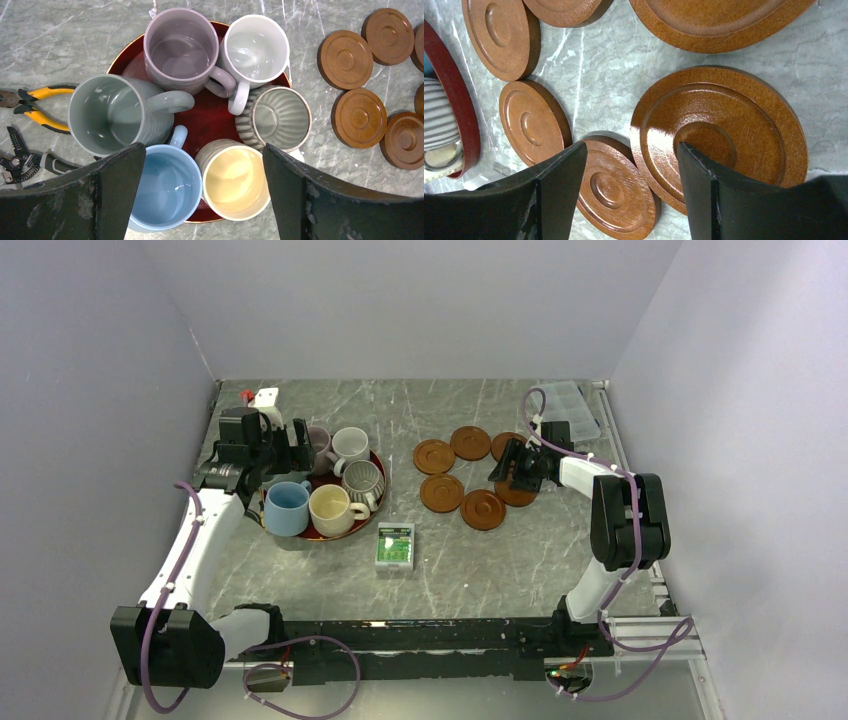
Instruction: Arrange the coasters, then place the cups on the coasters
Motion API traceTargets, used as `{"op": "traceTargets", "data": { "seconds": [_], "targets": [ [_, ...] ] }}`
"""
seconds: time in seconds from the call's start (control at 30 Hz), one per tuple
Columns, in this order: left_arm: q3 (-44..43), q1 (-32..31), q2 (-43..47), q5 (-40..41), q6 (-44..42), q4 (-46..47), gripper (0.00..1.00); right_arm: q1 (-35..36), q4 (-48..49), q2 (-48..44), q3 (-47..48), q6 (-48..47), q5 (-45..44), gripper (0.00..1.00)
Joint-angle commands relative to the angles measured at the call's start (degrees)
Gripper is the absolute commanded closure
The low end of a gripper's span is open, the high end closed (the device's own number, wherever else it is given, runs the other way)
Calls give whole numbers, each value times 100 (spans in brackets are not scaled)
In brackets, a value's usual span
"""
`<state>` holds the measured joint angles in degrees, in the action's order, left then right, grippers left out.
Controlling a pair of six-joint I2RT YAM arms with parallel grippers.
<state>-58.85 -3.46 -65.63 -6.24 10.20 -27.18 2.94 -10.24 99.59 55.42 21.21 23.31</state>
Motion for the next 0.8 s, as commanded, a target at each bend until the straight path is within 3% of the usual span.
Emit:
{"op": "traceTargets", "data": {
  "seconds": [0.0, 0.77],
  "targets": [
    [-144, -23, 33, -94, 41, 213, 7, 46, 109, 145, -27, 59, 183, 29],
    [-144, -23, 8, -116, 52, 204, 7, 67, 153, 288, 166, 35, 291, 30]
  ]
}}
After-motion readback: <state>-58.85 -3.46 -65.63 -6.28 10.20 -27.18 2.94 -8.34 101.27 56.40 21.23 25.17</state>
